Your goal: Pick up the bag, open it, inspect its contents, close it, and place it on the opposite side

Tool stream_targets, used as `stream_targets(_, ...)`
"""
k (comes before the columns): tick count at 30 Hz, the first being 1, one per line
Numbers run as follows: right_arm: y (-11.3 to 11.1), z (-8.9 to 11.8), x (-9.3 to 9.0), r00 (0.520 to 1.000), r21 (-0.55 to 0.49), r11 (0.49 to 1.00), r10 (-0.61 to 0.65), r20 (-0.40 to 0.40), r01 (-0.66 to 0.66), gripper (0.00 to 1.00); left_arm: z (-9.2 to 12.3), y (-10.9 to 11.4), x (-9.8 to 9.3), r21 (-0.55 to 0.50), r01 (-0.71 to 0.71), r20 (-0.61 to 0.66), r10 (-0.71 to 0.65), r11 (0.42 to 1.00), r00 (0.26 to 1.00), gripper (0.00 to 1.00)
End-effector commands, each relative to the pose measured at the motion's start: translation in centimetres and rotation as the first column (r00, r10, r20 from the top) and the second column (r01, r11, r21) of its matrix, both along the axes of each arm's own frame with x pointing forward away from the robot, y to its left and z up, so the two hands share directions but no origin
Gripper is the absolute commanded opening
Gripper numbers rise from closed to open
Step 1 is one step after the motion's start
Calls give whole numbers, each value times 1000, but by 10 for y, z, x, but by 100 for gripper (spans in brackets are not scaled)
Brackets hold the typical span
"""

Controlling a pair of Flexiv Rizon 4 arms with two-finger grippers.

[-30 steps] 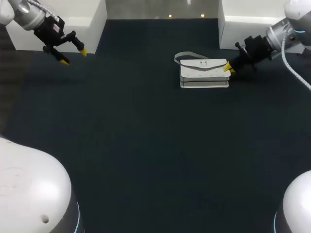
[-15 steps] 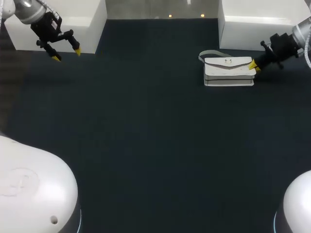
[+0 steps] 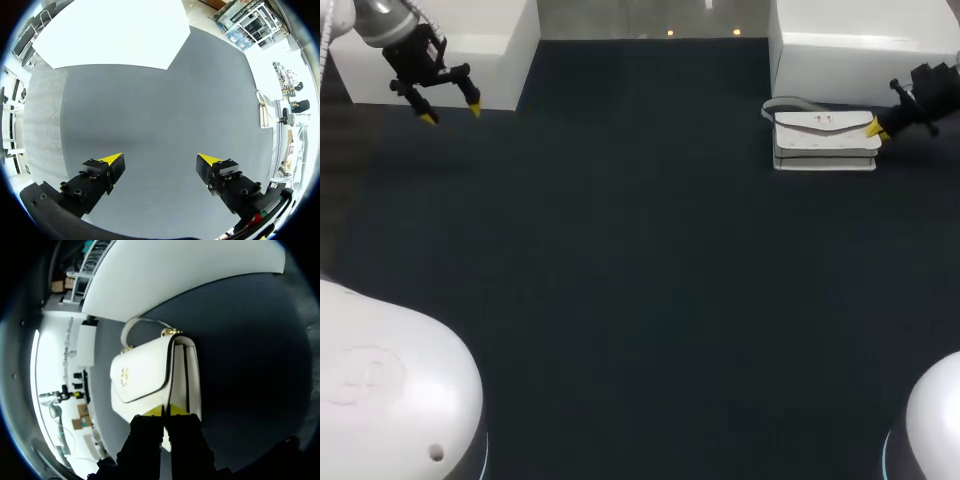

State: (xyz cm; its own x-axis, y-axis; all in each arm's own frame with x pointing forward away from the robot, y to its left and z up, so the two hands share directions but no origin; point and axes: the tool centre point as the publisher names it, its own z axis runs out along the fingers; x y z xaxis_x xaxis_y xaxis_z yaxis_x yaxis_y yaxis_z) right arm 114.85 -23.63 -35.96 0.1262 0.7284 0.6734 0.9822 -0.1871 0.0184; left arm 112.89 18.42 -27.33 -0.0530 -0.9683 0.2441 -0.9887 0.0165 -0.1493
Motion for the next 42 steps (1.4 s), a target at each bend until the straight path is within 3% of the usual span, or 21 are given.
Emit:
stream_targets(1, -17, 1, 14, 997, 9, 999, 47, -55, -47, 0, 2, -1, -7, 27, -14, 9, 14, 1000, 1000, 100)
stream_targets(25, -75, -5, 45, 993, -5, 999, 45, -105, -46, 0, 2, -11, -3, 71, -26, -12, 27, 997, 1000, 100)
stream_targets(35, -88, -9, 54, 989, 11, 996, 87, -118, -86, 0, 1, -15, -1, 77, -29, -17, 31, 997, 999, 100)
stream_targets(36, -89, -10, 55, 989, 12, 996, 89, -121, -88, 4, 1, -16, 0, 77, -29, -18, 30, 997, 999, 100)
stream_targets(40, -90, -13, 56, 987, 22, 996, 93, -128, -91, 45, 0, -17, 0, 77, -29, -21, 31, 997, 999, 100)
stream_targets(41, -89, -13, 56, 987, 22, 996, 92, -129, -90, 98, 0, -17, 0, 76, -28, -21, 30, 997, 999, 100)
stream_targets(42, -88, -13, 55, 988, 23, 996, 88, -130, -85, 100, 0, -18, 1, 76, -27, -22, 29, 997, 999, 100)
